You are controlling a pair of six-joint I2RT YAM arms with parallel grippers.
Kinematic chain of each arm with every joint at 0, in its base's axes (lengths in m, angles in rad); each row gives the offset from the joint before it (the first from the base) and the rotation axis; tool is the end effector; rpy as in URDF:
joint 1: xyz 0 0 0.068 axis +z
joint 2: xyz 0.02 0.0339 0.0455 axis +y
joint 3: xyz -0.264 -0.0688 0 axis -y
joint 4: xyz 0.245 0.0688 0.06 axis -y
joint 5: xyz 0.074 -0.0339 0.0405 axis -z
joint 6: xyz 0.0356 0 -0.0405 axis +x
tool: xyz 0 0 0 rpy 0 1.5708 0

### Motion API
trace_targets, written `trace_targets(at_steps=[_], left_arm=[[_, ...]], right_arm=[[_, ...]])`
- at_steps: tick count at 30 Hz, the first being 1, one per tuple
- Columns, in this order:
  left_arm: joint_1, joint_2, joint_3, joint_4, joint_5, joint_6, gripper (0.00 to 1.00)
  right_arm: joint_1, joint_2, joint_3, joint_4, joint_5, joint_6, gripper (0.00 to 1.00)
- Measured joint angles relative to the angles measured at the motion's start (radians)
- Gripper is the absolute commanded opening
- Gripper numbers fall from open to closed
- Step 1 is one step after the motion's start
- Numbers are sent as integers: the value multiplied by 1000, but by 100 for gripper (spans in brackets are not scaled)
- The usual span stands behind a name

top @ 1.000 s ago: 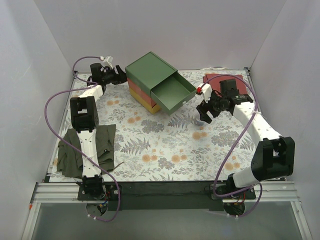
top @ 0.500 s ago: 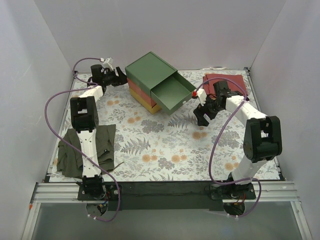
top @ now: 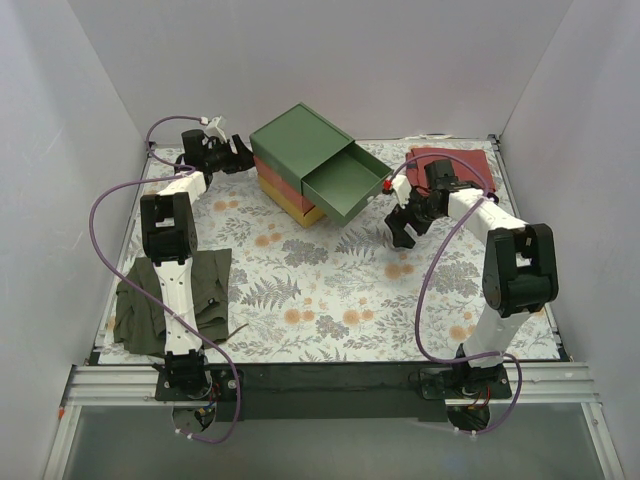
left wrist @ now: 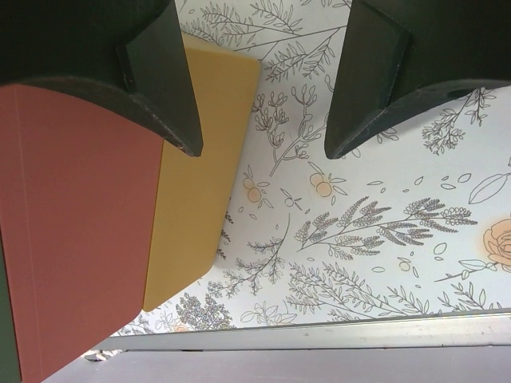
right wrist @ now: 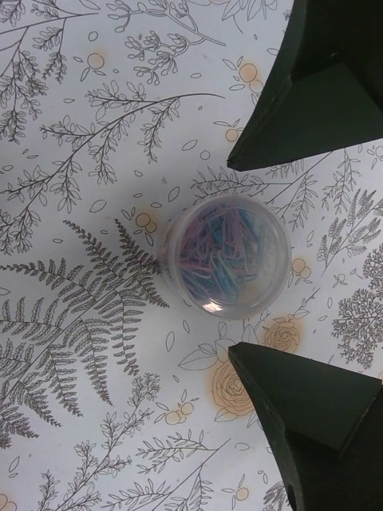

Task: Sort the stationery into containers
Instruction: Pick up the stationery from the center of the board.

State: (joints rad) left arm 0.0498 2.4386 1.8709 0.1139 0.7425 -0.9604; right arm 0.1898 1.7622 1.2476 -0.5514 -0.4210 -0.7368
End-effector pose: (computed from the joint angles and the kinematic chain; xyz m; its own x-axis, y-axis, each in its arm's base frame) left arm 0.5508 0.0034 0.1591 -0.7183 -0.6403 -0.2723 -0.0319 0.4213 -0.9064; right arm 0.3552 0.0831 0.2111 -0.3905 -0.6995 -0.5985 -0.8488 0.5252 -0.0600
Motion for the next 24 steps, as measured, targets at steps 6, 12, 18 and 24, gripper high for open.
trace_targets(at_steps=[6,12,18,24], left_arm=[[0,0,0,-10,-5,8,63],[0,0,0,-15,-11,14,63],[0,0,0,-17,-14,15,63],[-1,0,0,-18,-15,18,63]], right_arm=[[0,12,-2,14,-1,2,98],[0,12,-24,52,0,11,96],[0,12,-37,66,2,26,82],[0,12,-51,80,0,30,57]])
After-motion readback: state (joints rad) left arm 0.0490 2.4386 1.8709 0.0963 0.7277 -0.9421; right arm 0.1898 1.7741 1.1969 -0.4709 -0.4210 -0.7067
